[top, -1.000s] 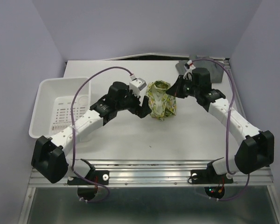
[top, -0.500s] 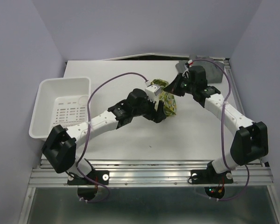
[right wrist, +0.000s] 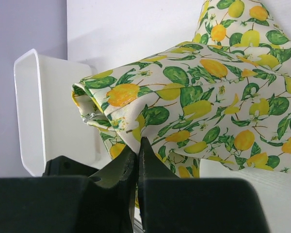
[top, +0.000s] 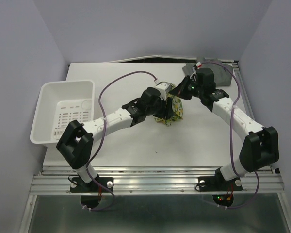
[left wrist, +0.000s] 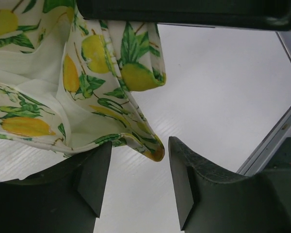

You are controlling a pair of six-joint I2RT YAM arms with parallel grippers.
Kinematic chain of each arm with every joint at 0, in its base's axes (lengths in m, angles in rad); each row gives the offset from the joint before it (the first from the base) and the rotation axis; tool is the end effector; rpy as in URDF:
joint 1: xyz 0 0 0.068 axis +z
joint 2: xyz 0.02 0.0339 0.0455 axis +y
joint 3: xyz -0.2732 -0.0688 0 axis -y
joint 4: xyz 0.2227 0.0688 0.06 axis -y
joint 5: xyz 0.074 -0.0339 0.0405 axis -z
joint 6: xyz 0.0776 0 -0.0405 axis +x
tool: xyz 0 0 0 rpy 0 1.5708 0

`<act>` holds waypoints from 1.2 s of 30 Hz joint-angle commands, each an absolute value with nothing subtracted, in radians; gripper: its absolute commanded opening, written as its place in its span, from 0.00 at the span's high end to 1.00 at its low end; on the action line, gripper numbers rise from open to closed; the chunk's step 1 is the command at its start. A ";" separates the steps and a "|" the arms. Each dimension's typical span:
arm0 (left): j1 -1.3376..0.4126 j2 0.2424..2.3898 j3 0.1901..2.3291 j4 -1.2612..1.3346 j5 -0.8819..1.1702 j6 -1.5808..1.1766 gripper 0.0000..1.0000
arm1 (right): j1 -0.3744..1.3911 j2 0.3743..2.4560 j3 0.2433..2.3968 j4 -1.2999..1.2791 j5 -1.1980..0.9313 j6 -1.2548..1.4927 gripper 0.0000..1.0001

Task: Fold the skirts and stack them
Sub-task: Flatten the skirt out

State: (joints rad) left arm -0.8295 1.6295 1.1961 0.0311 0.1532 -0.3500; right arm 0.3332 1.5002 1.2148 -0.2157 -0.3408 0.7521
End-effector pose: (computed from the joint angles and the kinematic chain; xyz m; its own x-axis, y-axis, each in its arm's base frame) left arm 0.2627 -0.3045 0.2882 -0.5308 0.0780 -0.8439 0.6832 0.6286 -0.3716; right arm 0.3321 0.1424 0.3102 -0.7314 0.4282 -0.5308 -0.1173 0.6877 0.7164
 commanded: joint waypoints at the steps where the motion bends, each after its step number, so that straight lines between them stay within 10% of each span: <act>1: -0.831 1.641 1.258 0.006 0.074 -0.344 0.40 | 0.327 1.479 1.261 -0.158 -0.347 0.778 0.99; 11: -0.847 1.644 1.273 0.002 0.037 -0.339 0.43 | 0.318 1.494 1.256 -0.156 -0.342 0.810 0.99; 17: -0.783 1.612 1.282 -0.073 0.021 -0.270 1.00 | 0.295 1.474 1.243 -0.186 -0.360 0.724 0.91; 25: -0.713 1.574 1.247 -0.109 0.110 -0.175 1.00 | 0.273 1.470 1.154 -0.184 -0.426 0.661 0.72; 28: -0.713 1.574 1.218 -0.088 0.153 -0.183 1.00 | 0.264 1.470 1.115 -0.181 -0.460 0.620 0.99; 36: -0.696 1.556 1.265 -0.167 0.124 -0.091 1.00 | 0.255 1.439 1.137 -0.189 -0.379 0.378 0.99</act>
State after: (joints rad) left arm -0.7105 1.6218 1.2243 -0.1310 0.1295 -0.1646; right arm 0.2684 1.4937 1.1061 -0.2161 -0.4229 0.5480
